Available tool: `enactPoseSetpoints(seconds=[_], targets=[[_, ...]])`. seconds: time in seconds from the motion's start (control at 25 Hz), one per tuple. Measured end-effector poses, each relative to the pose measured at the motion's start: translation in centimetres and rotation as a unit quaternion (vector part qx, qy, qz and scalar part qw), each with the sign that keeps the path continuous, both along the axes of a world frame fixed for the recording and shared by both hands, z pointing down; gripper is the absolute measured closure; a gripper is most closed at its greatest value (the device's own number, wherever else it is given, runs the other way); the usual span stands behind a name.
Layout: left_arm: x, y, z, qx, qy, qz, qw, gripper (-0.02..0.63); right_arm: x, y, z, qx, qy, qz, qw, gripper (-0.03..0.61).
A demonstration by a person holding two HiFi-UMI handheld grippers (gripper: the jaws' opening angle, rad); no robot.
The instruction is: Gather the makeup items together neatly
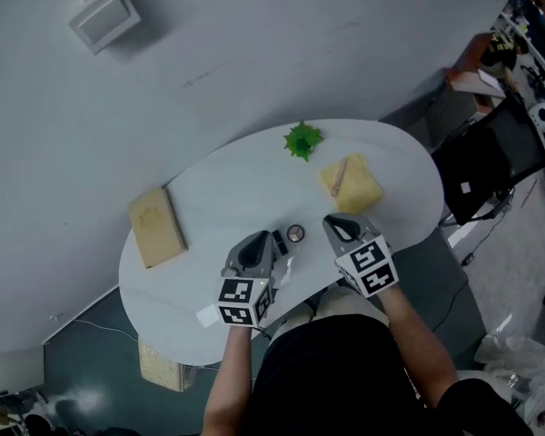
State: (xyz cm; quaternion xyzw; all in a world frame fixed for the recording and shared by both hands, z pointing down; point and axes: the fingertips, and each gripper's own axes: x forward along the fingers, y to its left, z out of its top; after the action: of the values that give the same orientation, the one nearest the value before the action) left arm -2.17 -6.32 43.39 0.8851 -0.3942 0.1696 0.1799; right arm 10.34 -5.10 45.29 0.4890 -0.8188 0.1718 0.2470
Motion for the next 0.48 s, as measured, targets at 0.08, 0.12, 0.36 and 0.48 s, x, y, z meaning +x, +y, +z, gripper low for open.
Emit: enactPoseSetpoints(seconds=[0.08, 0.12, 0.36, 0.48], targets=[[2.2, -0.7, 0.1, -0.002, -0.003, 0.015, 0.9999, 0.598, 1.7, -0.3, -0.1, 0.001, -0.002, 0.008, 1.000, 0.560], [3.4, -1.1, 0.2, -0.003, -0.004, 0.023, 0.9997, 0.592, 2.6, -0.4, -0.1, 0.000, -0.002, 0.012, 1.000, 0.560], [10.4, -2.9, 0.6, -0.008, -0.006, 0.064, 0.9979, 0.561, 7.7, -0.7, 0.6, -0.013, -0.011, 0.038, 0.999, 0.560], [13.3, -3.9, 1.4, -0.013, -0.010, 0.076, 0.9970, 0.551, 10.0, -1.1, 1.1, -0.019, -0.014, 0.045, 0.999, 0.560]])
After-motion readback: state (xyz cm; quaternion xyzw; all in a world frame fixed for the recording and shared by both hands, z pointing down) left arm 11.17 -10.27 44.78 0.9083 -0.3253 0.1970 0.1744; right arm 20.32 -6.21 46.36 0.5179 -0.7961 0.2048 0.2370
